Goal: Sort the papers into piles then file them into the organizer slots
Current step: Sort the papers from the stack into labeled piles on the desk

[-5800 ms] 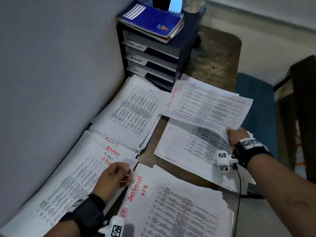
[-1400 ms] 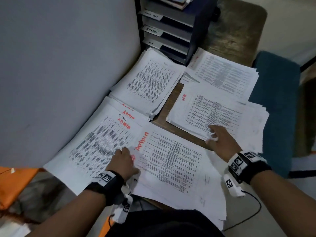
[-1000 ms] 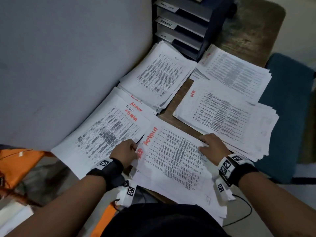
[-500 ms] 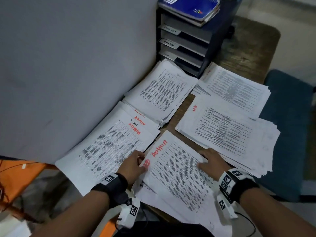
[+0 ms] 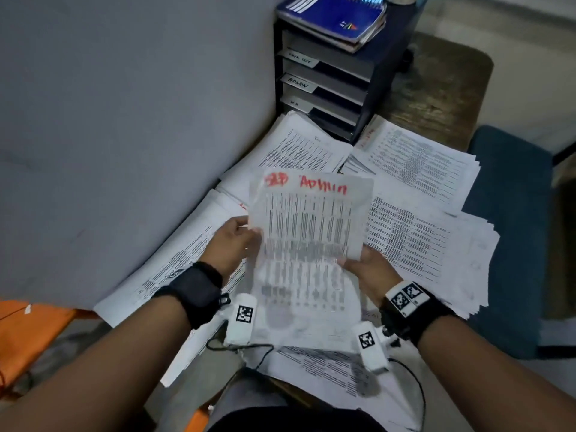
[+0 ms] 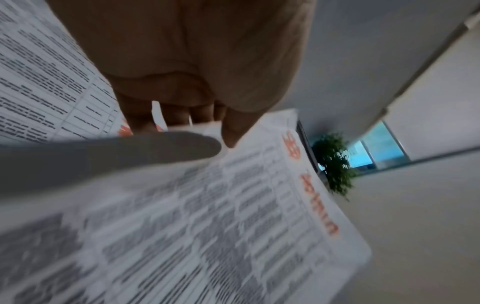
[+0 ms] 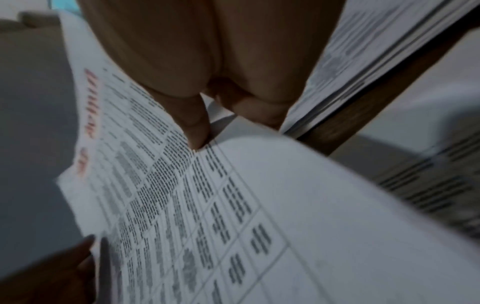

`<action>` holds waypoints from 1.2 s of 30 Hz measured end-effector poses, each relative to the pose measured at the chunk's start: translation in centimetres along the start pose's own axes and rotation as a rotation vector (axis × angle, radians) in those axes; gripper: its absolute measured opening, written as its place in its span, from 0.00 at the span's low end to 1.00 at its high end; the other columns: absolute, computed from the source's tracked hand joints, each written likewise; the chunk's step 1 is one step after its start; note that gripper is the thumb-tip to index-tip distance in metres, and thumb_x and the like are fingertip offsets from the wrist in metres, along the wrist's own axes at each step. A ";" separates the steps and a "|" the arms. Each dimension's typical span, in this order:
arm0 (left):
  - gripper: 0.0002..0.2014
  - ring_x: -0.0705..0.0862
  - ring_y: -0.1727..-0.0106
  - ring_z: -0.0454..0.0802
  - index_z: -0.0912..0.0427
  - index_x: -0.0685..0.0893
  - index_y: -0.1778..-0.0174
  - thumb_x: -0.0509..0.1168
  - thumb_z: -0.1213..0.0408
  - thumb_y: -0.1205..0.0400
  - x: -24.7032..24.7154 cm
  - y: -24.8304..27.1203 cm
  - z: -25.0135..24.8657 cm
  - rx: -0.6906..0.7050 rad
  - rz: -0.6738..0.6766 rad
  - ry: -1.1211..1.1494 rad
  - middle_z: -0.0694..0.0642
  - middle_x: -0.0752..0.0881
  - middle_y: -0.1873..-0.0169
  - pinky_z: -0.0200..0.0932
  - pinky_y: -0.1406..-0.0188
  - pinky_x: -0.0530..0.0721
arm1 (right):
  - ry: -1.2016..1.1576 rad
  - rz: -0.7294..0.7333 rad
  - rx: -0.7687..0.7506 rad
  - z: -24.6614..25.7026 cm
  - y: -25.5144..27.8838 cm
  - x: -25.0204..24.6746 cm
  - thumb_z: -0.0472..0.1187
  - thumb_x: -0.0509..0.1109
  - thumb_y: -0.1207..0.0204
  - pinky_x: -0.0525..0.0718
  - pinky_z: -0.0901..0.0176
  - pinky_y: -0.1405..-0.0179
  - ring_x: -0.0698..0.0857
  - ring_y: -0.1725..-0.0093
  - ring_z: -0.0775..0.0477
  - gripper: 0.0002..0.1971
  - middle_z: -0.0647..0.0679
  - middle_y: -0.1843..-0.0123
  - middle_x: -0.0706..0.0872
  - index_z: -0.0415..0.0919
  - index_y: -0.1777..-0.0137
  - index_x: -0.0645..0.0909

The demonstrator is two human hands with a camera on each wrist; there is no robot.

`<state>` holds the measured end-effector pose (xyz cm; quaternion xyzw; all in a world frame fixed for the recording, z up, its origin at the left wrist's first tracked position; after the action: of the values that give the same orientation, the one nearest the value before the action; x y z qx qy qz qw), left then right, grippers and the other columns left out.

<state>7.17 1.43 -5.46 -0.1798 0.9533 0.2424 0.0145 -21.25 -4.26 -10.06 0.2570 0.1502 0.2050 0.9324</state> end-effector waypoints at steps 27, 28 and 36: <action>0.08 0.83 0.52 0.59 0.58 0.81 0.48 0.62 0.57 0.16 -1.2 -0.5 2.7 0.249 0.122 -1.291 0.59 0.85 0.50 0.49 0.57 0.80 | 1.042 -0.113 0.027 -5.3 1.5 -3.9 0.51 0.77 0.31 0.82 0.52 0.45 0.84 0.44 0.45 0.17 0.49 0.45 0.83 0.50 0.44 0.82; 0.08 0.83 0.54 0.57 0.57 0.82 0.49 0.61 0.57 0.16 0.0 0.1 4.2 0.199 0.205 -1.270 0.58 0.86 0.52 0.47 0.59 0.79 | 1.040 -0.117 0.018 -5.1 1.5 -3.9 0.51 0.77 0.31 0.81 0.53 0.47 0.84 0.45 0.46 0.14 0.50 0.46 0.83 0.51 0.48 0.81; 0.14 0.83 0.43 0.57 0.57 0.79 0.36 0.67 0.61 0.17 3.6 2.4 9.2 0.011 0.373 -1.106 0.57 0.85 0.42 0.46 0.48 0.80 | 0.808 0.002 -0.039 -3.9 2.9 -3.5 0.44 0.76 0.28 0.77 0.58 0.64 0.81 0.63 0.49 0.11 0.54 0.64 0.82 0.52 0.62 0.75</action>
<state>2.40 6.50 -12.89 0.1445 0.8208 0.2936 0.4682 -26.65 -1.97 -11.13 0.1381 0.5006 0.2931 0.8028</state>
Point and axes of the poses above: each hand's wrist, its own y-axis away from the middle knuckle, its own x-axis out of the palm, z = x × y, the point moved 8 cm from there along -y, towards the middle knuckle
